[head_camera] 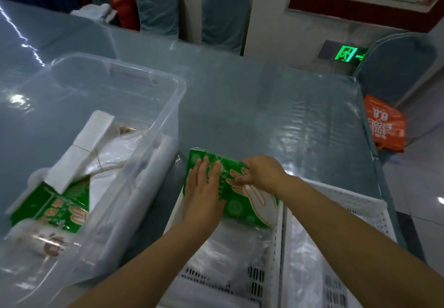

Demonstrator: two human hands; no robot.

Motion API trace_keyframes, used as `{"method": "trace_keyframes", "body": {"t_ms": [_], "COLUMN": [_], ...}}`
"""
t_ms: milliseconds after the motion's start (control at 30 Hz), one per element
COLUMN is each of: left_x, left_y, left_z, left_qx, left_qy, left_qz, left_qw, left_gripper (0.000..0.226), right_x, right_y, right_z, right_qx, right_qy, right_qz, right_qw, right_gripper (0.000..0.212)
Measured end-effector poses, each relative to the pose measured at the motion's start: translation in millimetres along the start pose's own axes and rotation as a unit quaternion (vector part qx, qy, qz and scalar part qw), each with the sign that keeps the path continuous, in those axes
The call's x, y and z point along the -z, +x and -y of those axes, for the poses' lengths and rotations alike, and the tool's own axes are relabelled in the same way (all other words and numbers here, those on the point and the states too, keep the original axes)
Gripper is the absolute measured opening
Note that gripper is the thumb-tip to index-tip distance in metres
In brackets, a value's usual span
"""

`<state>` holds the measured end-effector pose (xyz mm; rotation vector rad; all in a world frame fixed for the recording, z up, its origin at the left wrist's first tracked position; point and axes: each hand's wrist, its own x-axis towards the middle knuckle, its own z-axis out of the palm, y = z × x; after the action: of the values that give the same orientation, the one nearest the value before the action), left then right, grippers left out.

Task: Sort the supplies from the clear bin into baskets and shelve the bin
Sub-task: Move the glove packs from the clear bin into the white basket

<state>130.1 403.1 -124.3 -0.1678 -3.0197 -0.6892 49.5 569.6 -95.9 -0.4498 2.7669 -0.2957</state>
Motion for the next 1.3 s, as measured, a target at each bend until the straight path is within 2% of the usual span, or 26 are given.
{"method": "trace_keyframes", "body": {"t_ms": [67, 167, 333, 500, 667, 800, 933, 1067, 1200, 1300], "left_x": [-10, -26, -41, -40, -39, -38, -28, 2, 68, 133], "left_y": [4, 6, 10, 16, 15, 16, 19, 33, 61, 80], "left_z": [2, 10, 18, 16, 16, 14, 3, -24, -52, -57], "left_qx": [-0.045, -0.044, -0.039, -0.033, -0.027, -0.026, -0.009, -0.009, -0.069, -0.105], "left_qy": [0.054, 0.101, 0.117, 0.111, 0.099, 0.105, 0.113, 0.077, 0.050, 0.027], "left_qz": [0.044, 0.110, 0.122, 0.131, 0.127, 0.132, 0.148, 0.098, -0.021, -0.076], "left_qw": [0.997, 0.988, 0.985, 0.985, 0.987, 0.985, 0.982, 0.992, 0.996, 0.991], "left_gripper": [0.096, 0.100, 0.100, 0.094, 0.094, 0.094, 0.090, 0.074, 0.042, 0.036], "right_x": [-3, -15, -31, -35, -38, -39, -34, -12, 34, 62], "right_y": [4, 8, 12, 11, 3, -1, -6, -11, -13, -15], "right_z": [1, -2, -13, -19, -28, -31, -26, -13, 16, 44], "right_qx": [0.008, 0.016, 0.009, 0.009, 0.002, 0.001, -0.027, -0.046, 0.014, 0.041], "right_qy": [-0.045, -0.103, -0.069, -0.050, -0.022, -0.047, -0.064, -0.026, 0.050, 0.082], "right_qz": [-0.012, -0.064, -0.090, -0.103, -0.151, -0.139, -0.129, -0.166, -0.296, -0.382], "right_qw": [0.999, 0.992, 0.994, 0.993, 0.988, 0.989, 0.989, 0.985, 0.954, 0.920], "right_gripper": [0.042, 0.060, 0.080, 0.072, 0.040, 0.038, 0.045, 0.048, 0.029, 0.021]}}
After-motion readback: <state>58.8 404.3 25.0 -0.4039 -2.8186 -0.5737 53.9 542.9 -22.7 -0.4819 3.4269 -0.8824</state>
